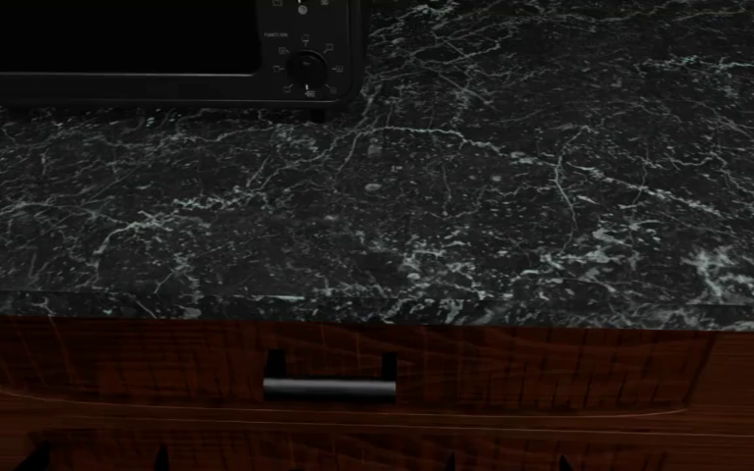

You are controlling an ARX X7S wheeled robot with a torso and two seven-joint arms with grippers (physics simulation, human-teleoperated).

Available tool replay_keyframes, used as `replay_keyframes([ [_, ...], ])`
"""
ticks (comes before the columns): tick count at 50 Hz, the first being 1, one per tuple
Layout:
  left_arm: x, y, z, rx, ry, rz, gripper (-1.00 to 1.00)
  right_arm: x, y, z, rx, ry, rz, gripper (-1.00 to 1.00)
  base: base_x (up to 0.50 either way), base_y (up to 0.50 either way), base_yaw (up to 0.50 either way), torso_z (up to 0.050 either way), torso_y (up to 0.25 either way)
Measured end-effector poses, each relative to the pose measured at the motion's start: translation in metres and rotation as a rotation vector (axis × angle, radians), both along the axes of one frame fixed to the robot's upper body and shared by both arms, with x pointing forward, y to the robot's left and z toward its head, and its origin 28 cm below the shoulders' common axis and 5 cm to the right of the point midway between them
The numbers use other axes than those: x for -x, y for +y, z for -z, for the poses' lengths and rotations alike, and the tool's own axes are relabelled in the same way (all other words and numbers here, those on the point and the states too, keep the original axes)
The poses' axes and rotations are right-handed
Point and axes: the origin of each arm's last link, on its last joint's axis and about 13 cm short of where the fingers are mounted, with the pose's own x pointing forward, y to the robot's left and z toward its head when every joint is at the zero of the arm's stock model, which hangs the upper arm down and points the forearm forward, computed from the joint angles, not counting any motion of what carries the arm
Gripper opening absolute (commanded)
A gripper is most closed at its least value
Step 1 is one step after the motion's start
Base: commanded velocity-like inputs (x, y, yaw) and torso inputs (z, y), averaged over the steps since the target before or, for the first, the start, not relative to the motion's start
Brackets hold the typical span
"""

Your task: Decrease the toaster oven temperature.

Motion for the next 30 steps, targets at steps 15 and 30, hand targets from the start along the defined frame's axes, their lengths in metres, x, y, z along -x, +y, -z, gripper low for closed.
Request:
replay_keyframes([
  [15, 0.001, 0.000, -0.013, -0.018, -0.056, 0.004, 1.00, 0.002, 0.001, -0.009, 0.024, -0.024, -0.001, 1.00, 0.00, 0.00, 0.00, 0.000, 0.000],
  [30, -0.010, -0.002, -0.074, -0.039, -0.299, 0.013, 1.00, 0.002, 0.000, -0.063, 0.106, -0.192, -0.006, 1.00, 0.00, 0.00, 0.00, 0.000, 0.000],
])
